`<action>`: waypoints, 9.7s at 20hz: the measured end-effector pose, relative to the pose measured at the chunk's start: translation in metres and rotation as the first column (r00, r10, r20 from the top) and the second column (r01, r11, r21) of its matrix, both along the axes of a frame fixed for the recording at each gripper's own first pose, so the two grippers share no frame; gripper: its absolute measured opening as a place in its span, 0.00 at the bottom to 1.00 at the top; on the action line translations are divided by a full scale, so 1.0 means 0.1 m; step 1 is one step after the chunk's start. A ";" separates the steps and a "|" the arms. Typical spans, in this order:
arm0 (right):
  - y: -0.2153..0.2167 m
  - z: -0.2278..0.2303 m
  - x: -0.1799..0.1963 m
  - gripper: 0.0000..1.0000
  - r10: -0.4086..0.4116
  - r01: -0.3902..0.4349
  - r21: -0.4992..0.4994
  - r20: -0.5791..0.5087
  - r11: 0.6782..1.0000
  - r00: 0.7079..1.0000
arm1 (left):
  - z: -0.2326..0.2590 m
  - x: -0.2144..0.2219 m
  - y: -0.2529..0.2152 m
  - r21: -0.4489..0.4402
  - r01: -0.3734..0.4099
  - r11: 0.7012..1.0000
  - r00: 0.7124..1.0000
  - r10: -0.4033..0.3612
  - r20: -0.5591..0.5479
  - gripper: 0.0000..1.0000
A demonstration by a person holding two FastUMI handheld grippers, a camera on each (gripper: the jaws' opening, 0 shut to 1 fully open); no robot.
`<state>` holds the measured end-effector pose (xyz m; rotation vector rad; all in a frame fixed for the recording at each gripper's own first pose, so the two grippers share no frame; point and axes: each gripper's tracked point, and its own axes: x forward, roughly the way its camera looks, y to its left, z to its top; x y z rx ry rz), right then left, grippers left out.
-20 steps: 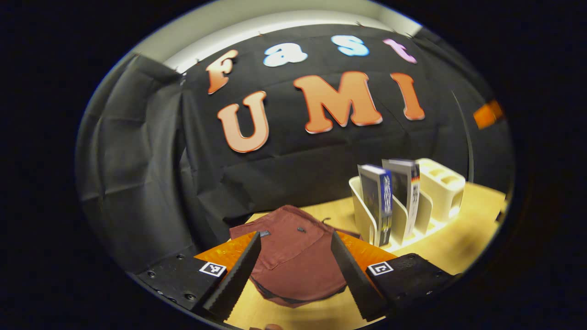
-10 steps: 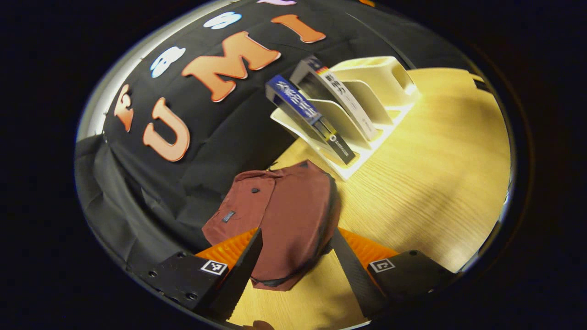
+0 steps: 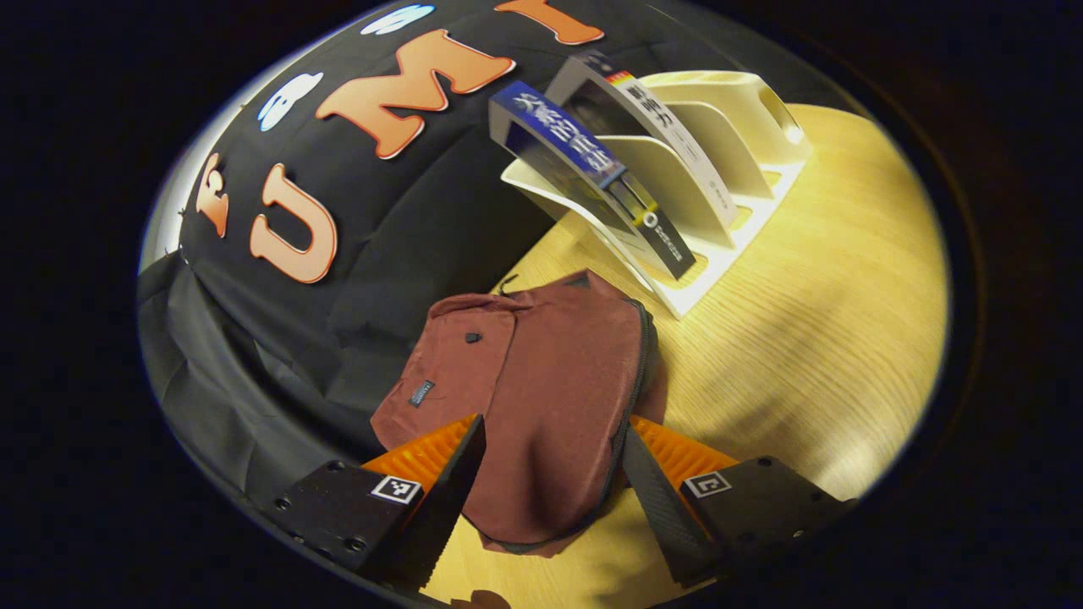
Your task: Open the schoolbag, grab two books from the bookshelf and put them into the schoolbag.
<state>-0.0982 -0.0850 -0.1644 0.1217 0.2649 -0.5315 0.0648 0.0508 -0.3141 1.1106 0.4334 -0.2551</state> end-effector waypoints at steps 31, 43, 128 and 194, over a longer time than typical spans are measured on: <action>1.92 0.52 0.78 0.97 0.553 -0.545 0.095 -0.142 0.833 0.821 | 1.31 0.47 0.05 -0.473 -0.343 0.812 0.877 0.097 -0.471 0.01; 3.17 0.59 2.10 0.97 0.669 -0.522 0.423 -0.392 0.741 0.631 | 1.49 0.71 0.11 -0.547 -0.309 0.778 0.901 0.054 -0.431 0.00; 4.35 -2.17 2.39 0.73 0.272 -0.061 0.774 -0.146 0.630 0.951 | 1.86 0.96 -0.15 -0.583 -0.175 0.794 0.902 -0.108 -0.419 0.01; 2.50 1.35 1.76 0.32 0.523 -0.445 0.440 -0.069 0.780 0.849 | 1.68 0.99 -0.13 -0.541 -0.238 0.807 0.902 -0.022 -0.431 0.00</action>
